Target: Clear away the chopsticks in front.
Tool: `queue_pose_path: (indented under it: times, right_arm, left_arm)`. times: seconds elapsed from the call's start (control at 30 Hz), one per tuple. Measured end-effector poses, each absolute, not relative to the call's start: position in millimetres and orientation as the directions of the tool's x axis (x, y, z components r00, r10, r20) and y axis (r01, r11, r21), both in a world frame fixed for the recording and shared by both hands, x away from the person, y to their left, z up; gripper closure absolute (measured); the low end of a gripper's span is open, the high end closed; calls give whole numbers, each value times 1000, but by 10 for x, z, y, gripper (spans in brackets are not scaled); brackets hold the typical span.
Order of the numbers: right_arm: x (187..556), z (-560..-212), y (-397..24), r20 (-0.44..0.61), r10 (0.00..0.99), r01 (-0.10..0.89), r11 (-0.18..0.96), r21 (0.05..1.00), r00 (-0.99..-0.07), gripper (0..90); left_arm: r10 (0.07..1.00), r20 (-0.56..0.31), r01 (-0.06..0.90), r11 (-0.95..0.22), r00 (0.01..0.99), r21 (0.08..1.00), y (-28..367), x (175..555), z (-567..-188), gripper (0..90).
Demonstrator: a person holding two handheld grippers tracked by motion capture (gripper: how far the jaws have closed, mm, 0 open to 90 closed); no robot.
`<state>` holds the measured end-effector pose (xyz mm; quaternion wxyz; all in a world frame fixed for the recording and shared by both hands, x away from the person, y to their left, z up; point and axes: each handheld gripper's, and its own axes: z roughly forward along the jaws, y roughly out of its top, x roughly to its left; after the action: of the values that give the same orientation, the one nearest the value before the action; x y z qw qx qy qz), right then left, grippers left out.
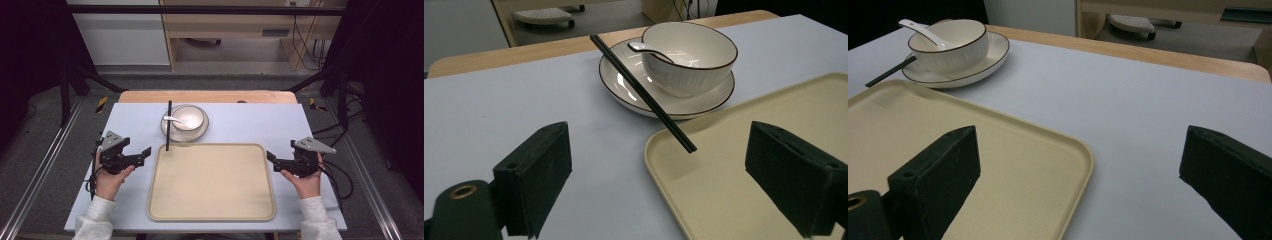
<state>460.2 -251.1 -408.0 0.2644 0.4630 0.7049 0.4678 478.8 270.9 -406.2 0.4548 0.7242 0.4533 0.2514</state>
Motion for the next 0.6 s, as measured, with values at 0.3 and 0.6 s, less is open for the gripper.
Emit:
queue_pose_path:
  times: [0.3,0.6]
  right_arm:
    - [4600,-4071,-2480,55,897,404,142,904,-439,32]
    - [4600,-4060,-2479,60,897,404,136,905,-438,33]
  left_arm:
    - [887,-35,422,-185,460,887,2662,4944,-4026,126]
    - [894,-31,434,-186,447,881,2608,5142,-4027,140]
